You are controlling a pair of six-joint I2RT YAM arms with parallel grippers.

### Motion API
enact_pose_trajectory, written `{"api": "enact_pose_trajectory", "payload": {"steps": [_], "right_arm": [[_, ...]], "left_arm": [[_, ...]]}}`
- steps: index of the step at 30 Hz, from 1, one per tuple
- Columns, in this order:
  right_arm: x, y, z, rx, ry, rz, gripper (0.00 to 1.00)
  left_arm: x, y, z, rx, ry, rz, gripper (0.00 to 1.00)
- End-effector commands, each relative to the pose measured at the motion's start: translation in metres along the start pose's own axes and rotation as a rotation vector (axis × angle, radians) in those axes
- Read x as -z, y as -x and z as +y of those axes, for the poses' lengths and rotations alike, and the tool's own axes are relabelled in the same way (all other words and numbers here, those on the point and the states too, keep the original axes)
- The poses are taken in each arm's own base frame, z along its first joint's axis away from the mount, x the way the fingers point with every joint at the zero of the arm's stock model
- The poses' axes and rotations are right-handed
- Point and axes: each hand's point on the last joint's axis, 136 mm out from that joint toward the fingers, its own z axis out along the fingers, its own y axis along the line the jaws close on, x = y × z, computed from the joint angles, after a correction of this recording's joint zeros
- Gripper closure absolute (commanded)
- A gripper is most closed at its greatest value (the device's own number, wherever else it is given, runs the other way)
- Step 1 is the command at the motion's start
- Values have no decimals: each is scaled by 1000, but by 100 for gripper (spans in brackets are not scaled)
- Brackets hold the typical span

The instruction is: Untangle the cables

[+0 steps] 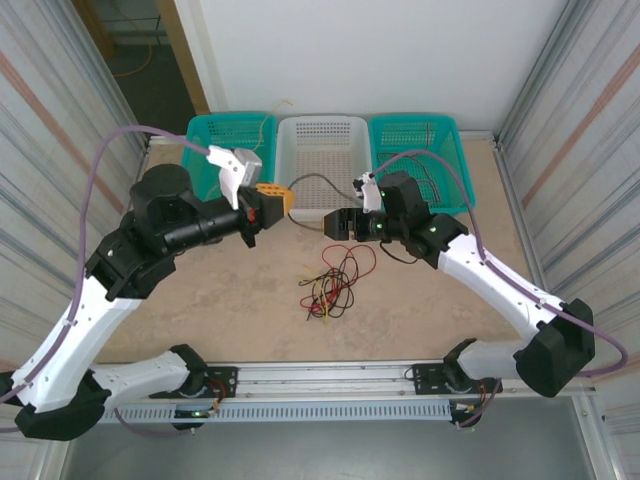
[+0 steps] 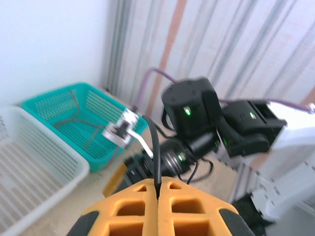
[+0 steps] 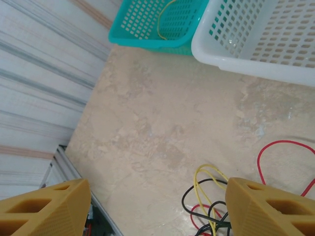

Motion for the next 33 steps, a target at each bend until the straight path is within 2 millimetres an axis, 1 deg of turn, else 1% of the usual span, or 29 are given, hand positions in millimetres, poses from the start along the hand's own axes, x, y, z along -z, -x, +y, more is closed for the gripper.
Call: {"api": "enact_pose_trajectory", "payload": {"steps": [1, 3, 5, 8, 9, 11, 13, 14, 16, 19, 23, 27, 29, 31, 33], "right_arm": [[21, 11, -3, 37, -72, -67, 27], [38, 20, -3, 60, -84, -111, 26], [57, 29, -3, 83, -116, -149, 26], [92, 49, 2, 104, -136, -252, 23], [104, 56, 6, 107, -130, -289, 23], [120, 65, 19, 121, -98, -342, 22], [130, 71, 36, 139, -53, -378, 21], [132, 73, 44, 152, -30, -389, 20], [133, 77, 54, 169, -13, -407, 16], [126, 87, 58, 169, -15, -404, 14], [110, 100, 52, 161, -56, -392, 14], [96, 108, 51, 178, -52, -380, 13], [88, 115, 45, 172, -73, -365, 13], [84, 125, 39, 169, -112, -364, 14], [86, 137, 37, 173, -128, -380, 14]], "left_arm": [[23, 50, 12, -33, 110, -200, 100], [25, 54, 23, -8, 156, -229, 100], [24, 54, 26, 1, 158, -224, 100], [17, 50, 28, 4, 156, -202, 100], [15, 48, 29, 5, 154, -197, 100], [11, 43, 31, 8, 152, -181, 100], [6, 39, 32, 14, 150, -167, 100], [3, 38, 32, 15, 144, -161, 100], [-1, 35, 32, 19, 132, -155, 100], [-6, 34, 30, 26, 109, -148, 100], [-11, 34, 27, 23, 85, -139, 100], [-11, 34, 29, 17, 88, -134, 100], [-13, 32, 30, 25, 72, -125, 100], [-16, 29, 30, 28, 59, -112, 100], [-22, 22, 34, 26, 63, -86, 100]]}}
